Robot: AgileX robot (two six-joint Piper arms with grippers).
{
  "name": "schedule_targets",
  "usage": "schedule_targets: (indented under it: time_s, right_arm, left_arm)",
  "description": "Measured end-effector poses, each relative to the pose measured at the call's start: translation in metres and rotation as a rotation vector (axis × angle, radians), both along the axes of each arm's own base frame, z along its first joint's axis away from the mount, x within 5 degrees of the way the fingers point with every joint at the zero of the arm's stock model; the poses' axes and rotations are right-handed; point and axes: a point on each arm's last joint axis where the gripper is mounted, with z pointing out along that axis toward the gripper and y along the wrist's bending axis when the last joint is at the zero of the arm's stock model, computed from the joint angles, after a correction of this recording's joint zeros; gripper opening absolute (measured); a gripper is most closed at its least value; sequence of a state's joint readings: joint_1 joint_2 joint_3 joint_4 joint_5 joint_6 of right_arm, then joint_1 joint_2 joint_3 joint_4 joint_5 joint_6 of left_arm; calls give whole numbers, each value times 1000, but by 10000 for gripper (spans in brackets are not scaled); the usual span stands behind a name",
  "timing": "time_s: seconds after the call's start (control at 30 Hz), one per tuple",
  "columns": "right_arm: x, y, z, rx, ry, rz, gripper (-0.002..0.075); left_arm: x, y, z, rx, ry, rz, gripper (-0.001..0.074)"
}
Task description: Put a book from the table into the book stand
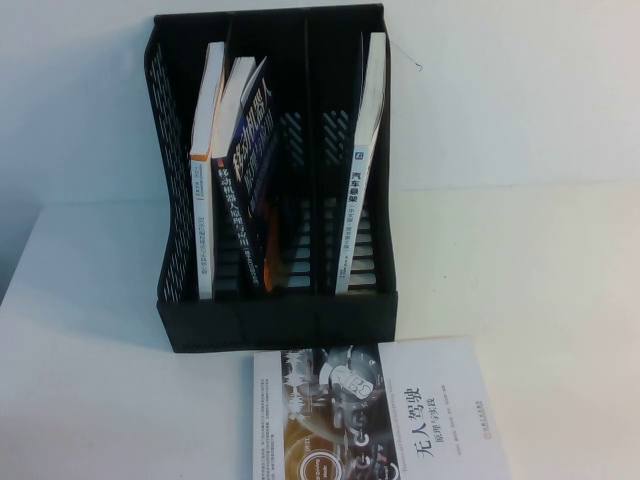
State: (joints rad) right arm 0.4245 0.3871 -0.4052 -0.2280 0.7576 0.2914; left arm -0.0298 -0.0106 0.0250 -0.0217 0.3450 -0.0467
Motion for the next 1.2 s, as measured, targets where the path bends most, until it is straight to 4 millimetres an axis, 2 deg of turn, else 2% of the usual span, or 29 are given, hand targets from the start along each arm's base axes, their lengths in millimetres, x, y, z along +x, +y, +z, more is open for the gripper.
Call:
schedule_targets:
  time_s: [0.3, 0.57, 0.9, 1.03, 1.2]
  right_arm:
    - [-1, -1, 0, 4, -4, -5, 0]
    - [-13, -17, 7, 20, -110, -185, 0]
    - [-36, -26, 16, 102, -304, -366, -1]
    - [-36, -22, 19, 182, -328, -357, 0]
    - [-34, -13, 25, 246, -388, -265, -1]
  left_arm:
    - [0, 0, 0, 0, 0, 0, -3]
    - [0, 0, 0, -2, 0, 0, -3]
    - [0, 0, 0, 0, 0, -1, -3]
    - [0, 0, 0, 0, 0, -1, -3]
    - [0, 0, 0, 0, 0, -1, -3]
